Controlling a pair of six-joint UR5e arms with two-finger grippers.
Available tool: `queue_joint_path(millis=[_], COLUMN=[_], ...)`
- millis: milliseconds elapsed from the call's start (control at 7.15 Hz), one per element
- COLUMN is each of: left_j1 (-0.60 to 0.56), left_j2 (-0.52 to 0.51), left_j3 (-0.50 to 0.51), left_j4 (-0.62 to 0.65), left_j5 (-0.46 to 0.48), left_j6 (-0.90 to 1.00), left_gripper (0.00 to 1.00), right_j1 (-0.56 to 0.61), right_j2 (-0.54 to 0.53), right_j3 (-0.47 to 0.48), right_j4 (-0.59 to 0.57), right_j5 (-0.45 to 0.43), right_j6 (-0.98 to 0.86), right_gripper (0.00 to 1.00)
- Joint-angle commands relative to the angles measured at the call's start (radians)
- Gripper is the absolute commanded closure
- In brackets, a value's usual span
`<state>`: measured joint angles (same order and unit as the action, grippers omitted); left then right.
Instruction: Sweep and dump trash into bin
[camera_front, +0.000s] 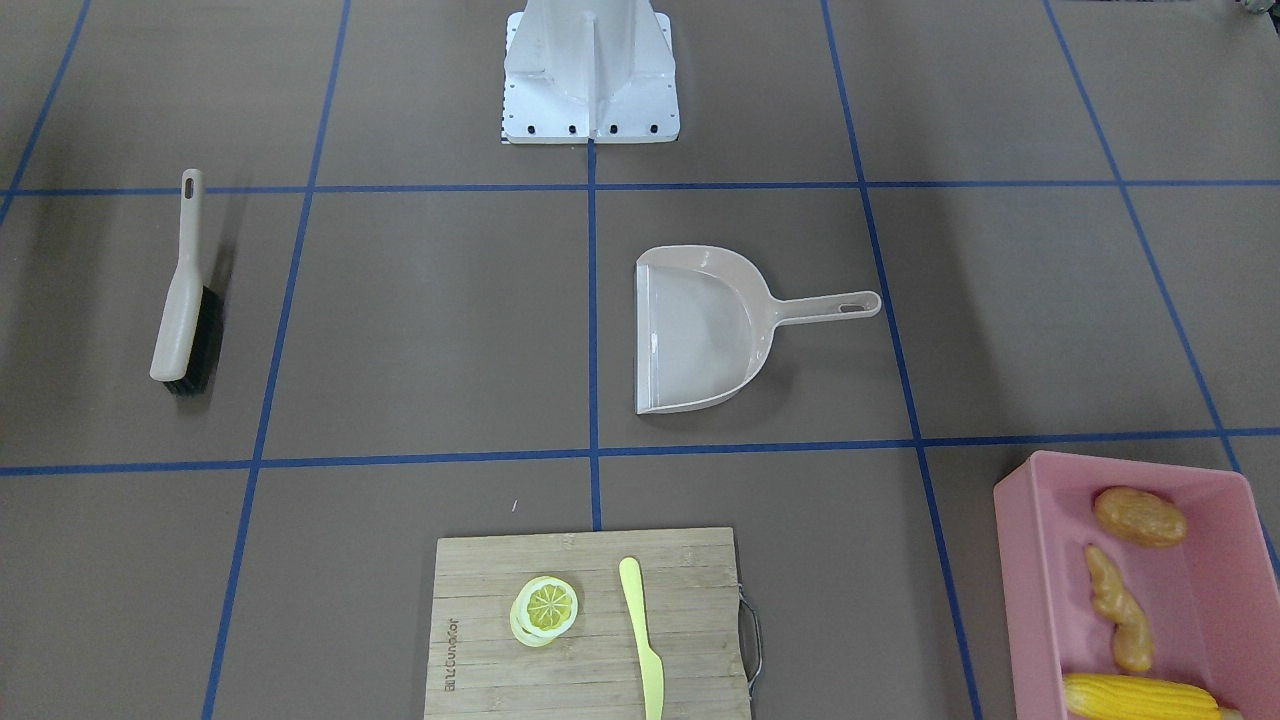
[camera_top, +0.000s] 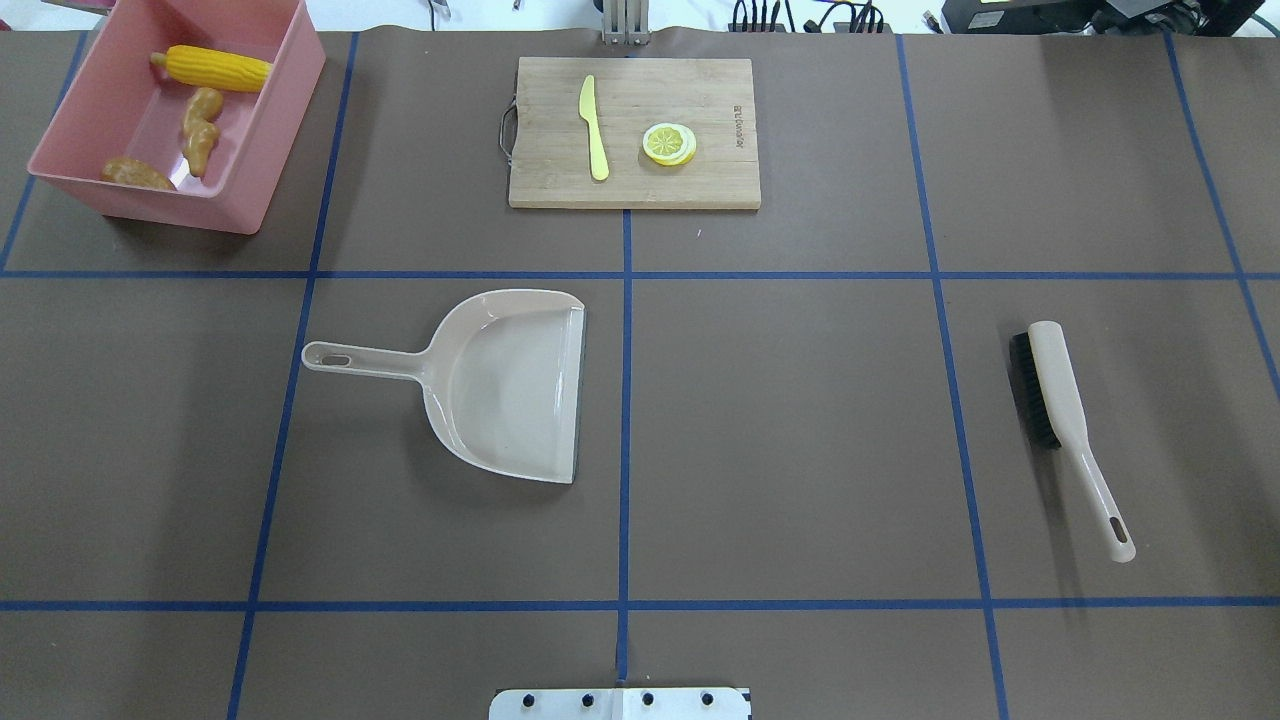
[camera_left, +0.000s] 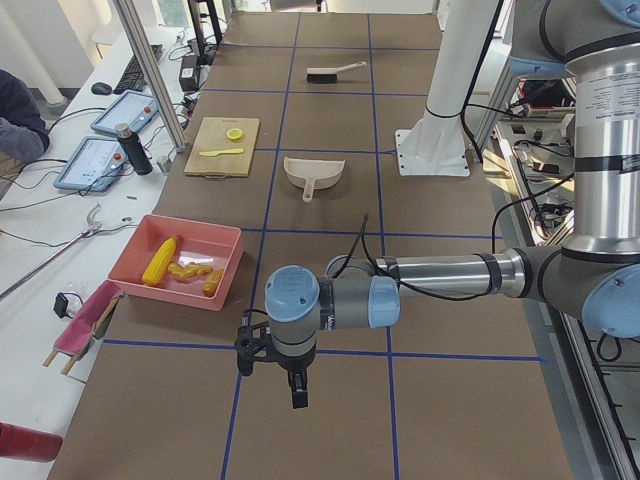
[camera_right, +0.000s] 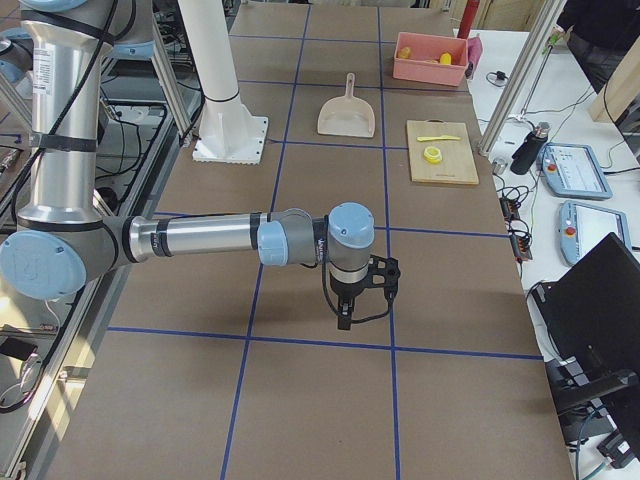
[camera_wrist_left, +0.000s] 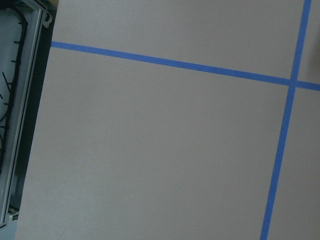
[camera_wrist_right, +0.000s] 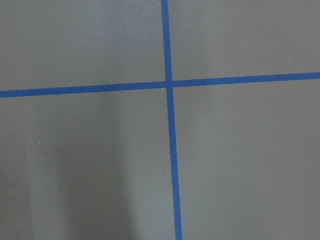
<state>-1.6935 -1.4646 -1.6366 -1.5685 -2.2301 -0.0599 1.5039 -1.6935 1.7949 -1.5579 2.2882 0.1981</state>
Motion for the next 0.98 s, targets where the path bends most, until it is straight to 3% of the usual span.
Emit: queue_joint_path(millis=[0,280,839], left_j1=[0.0,0.0,-0.002], left_j2=[0.001,0.004,0.078], left_j3=[0.003,-0.012,-0.078], left_j4=[-0.005,-0.013,-0.021], left_j5=[0.0,-0.06,-0.071], left_j6=[0.0,0.002,0.005], left_gripper=[0.01,0.01,0.01], right_j1=[0.007,0.01,0.01], right_j2=[0.0,0.0,0.0], right_j3=[-0.003,-0.006,-0.006], right_j4=[-0.001,0.001,-0.001], right_j5=[0.001,0.001,0.001], right_j6=[-0.003,-0.003,-0.003], right_gripper=[0.0,0.0,0.0])
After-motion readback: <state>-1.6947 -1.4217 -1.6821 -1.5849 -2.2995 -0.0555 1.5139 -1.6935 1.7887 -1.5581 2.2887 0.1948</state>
